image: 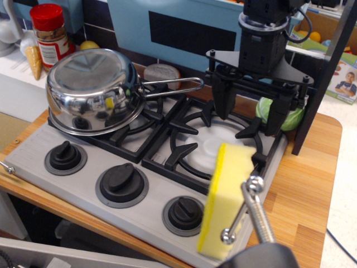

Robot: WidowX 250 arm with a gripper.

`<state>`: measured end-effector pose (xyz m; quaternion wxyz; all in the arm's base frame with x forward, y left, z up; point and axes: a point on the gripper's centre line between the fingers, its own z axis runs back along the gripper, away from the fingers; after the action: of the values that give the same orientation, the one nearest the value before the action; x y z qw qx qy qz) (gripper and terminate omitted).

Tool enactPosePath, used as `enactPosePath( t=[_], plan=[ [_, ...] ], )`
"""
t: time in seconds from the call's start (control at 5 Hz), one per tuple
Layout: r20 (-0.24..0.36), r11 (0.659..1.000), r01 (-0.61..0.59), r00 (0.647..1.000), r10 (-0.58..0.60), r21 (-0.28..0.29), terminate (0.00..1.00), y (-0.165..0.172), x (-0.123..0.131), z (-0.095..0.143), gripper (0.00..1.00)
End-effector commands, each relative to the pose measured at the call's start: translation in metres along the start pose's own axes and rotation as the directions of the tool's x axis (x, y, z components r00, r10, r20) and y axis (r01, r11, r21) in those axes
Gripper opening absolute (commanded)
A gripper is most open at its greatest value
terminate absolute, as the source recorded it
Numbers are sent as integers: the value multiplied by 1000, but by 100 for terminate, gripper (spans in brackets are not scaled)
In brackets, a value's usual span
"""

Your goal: Wipe pot with sponge

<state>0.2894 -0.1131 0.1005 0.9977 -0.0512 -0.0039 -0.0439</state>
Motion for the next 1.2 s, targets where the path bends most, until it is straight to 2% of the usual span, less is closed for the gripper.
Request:
enactPosePath(
  t=[0.0,0.4,0.6,0.8,1.0],
  plan=[
    [0,1000,0,1000,0,0,0,0,0,0,100],
    [89,989,-107,989,116,-100,0,-3,-20,59,100],
    [73,982,-119,989,131,-146,0,-11,-37,79,100],
    [92,983,-109,988,124,-150,0,-23,-58,78,100],
    [62,979,-148,986,157,-137,0,-29,-59,64,100]
  ],
)
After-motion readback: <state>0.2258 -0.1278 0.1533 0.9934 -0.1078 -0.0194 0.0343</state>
